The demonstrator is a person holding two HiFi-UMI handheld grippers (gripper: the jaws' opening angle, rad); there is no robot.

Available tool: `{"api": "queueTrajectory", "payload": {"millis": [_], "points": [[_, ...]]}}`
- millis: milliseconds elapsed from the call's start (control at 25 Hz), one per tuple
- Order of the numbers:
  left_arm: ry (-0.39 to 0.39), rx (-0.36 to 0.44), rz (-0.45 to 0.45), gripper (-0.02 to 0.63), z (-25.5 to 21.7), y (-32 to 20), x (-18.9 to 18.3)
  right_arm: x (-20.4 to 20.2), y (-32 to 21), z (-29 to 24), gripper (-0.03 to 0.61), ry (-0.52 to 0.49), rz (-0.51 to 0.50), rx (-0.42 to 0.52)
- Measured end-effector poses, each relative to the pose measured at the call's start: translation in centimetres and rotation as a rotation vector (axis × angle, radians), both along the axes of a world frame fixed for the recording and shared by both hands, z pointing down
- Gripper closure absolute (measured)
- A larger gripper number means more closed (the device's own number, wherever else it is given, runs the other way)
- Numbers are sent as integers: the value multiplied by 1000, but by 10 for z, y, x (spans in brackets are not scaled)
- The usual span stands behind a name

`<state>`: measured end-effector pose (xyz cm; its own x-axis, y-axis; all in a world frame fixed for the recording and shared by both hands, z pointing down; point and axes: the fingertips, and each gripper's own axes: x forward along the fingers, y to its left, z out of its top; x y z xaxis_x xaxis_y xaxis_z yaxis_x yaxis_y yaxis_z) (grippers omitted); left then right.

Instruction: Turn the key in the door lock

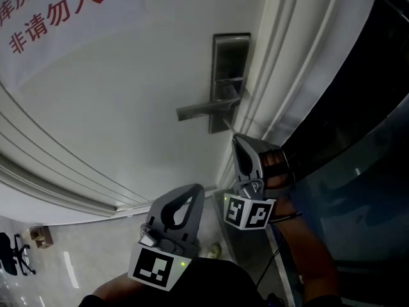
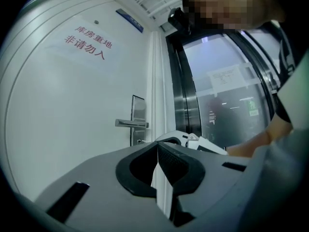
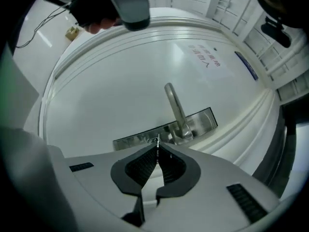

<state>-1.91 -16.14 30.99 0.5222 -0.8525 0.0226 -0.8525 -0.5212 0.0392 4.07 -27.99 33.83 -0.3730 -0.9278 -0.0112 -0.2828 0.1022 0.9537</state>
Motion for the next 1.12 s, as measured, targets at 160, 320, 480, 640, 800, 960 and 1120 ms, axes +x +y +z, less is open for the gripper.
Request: {"api": "queueTrajectory", "payload": {"millis": [160,320,480,640,800,960,1120], "points": [[31,1,-24,606,-4,-27,4,2,-16,6,558,37,16,20],[52,-3,-25,606,-7,-45,11,3,-27,8,558,52,21,26],[60,-7,-12,606,-9,-52,19,1,-34,12,558,62,17,27],[56,-20,-8,606,-5,-55,19,2,-40,14,558,63,42,35],[57,-27,-8,606,-3,-56,15,-1,-44,14,558,89,71,38],[63,-28,-6,606,-2,-56,10,-5,-47,12,558,137,110,43],[69,-26,-6,606,-2,-55,4,-7,-48,13,558,191,151,51]]}}
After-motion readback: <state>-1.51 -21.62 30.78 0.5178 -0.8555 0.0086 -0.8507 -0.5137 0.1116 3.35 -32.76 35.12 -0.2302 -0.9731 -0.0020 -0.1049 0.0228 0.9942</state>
